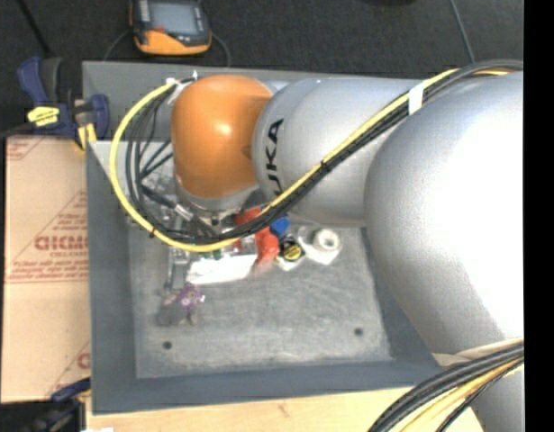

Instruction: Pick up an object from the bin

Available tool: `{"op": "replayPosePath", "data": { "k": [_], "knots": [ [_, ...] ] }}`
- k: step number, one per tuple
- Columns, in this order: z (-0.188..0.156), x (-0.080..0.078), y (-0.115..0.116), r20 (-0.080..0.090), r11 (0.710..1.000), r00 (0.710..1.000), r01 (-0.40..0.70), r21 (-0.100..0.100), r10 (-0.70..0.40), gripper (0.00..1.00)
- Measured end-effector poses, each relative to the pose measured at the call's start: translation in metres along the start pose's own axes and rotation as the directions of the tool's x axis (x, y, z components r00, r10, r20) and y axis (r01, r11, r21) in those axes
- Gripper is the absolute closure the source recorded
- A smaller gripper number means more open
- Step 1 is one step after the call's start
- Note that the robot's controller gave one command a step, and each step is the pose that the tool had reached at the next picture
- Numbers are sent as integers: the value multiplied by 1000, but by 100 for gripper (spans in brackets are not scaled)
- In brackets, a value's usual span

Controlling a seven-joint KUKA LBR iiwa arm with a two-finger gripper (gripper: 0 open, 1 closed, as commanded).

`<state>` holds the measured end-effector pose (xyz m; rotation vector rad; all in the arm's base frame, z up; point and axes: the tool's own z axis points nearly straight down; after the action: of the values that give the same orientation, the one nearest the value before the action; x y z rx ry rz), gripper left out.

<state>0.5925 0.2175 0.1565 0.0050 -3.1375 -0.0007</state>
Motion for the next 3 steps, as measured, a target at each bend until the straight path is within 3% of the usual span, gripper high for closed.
{"op": "replayPosePath", "data": {
  "k": [1,2,3],
  "knots": [
    [88,66,8,1,968,968,252,2,-252,0],
    [74,83,-69,3,973,973,230,4,-230,0],
    [74,83,-64,5,973,973,231,0,-231,100]
  ]
}}
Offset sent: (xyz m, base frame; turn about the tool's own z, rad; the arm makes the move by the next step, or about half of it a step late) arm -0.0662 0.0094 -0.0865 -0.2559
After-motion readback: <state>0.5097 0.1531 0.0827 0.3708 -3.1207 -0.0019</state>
